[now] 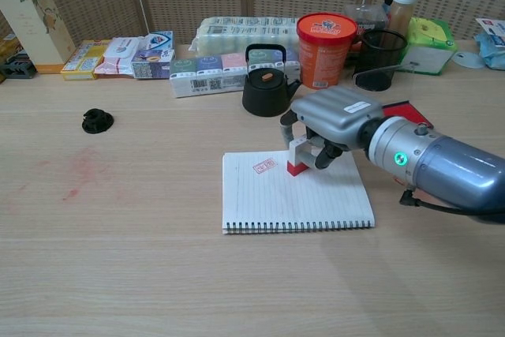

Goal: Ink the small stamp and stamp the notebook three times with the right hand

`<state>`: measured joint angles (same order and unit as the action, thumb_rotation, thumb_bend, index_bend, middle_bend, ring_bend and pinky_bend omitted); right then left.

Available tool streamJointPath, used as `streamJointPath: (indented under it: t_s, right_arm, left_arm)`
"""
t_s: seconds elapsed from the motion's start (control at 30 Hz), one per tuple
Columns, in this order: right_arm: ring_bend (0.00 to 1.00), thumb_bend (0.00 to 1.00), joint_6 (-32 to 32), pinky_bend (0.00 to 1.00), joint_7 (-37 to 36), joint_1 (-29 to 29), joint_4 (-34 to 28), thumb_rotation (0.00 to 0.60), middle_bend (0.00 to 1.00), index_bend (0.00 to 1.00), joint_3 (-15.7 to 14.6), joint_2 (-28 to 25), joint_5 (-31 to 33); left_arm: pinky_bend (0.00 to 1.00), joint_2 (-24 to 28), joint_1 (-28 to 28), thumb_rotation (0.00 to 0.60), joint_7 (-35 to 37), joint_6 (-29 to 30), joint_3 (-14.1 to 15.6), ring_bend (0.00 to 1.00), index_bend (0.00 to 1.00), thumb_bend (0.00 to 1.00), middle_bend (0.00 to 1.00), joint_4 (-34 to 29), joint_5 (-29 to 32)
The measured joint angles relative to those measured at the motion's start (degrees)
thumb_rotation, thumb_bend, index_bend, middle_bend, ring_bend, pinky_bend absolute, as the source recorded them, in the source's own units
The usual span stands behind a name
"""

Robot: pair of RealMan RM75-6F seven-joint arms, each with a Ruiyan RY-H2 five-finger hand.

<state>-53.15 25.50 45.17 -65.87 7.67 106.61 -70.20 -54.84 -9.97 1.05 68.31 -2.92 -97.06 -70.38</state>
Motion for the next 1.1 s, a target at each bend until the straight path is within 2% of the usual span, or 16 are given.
streamJointPath:
  t_s: [1.1]
  right_arm:
    - [1.0, 0.57, -0.1, 1.0, 2.6, -0.8, -1.2, 0.6, 1.0, 0.67, 0.7, -0.8, 1.1]
  left_arm:
    - [0.06, 0.4, 0.5, 0.6, 0.8, 0.8, 0.3, 0.0, 0.0, 0.0, 0.0, -0.3, -1.2]
